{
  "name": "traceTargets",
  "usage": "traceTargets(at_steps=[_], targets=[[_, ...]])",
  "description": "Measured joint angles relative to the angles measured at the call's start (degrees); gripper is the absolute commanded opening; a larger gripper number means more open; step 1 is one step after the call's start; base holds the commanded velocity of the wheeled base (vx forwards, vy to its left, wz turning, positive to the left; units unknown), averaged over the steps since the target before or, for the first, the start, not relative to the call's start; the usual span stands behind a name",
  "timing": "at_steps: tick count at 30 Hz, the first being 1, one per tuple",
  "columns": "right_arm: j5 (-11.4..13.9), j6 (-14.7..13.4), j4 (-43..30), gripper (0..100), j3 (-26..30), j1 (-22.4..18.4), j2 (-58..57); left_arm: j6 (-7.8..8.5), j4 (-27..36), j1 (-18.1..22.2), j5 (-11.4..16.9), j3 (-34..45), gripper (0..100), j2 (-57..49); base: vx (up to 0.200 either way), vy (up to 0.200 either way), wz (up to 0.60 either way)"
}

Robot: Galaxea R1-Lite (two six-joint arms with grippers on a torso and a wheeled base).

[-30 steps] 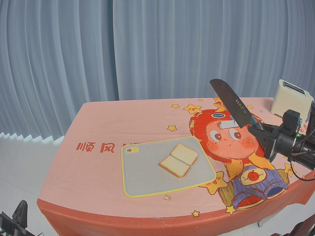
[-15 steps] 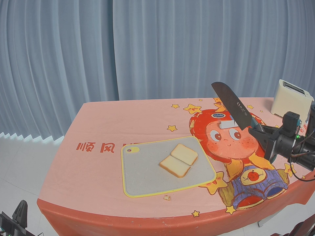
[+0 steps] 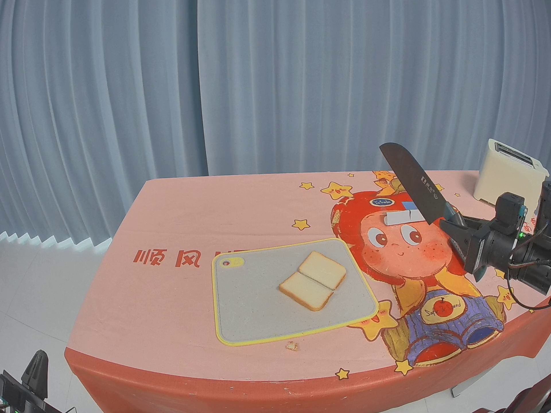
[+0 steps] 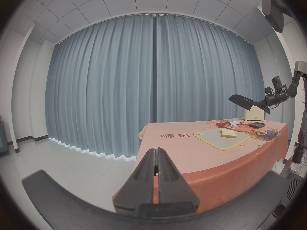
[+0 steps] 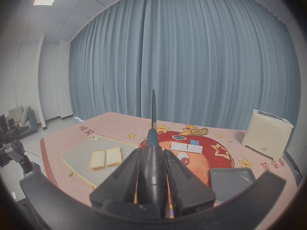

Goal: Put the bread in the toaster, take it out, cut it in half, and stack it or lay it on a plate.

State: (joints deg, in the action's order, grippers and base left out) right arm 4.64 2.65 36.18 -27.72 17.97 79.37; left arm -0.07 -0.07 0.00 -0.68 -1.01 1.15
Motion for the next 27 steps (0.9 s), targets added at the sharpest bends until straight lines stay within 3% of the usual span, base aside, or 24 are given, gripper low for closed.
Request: traceTargets(at_steps=[27], targets=[[0.0, -0.11, 0.0, 0, -0.78, -3.12, 1.99, 0.0, 0.0, 0.0, 0.0, 0.0, 0, 0.0, 0.0, 0.0, 0.0]])
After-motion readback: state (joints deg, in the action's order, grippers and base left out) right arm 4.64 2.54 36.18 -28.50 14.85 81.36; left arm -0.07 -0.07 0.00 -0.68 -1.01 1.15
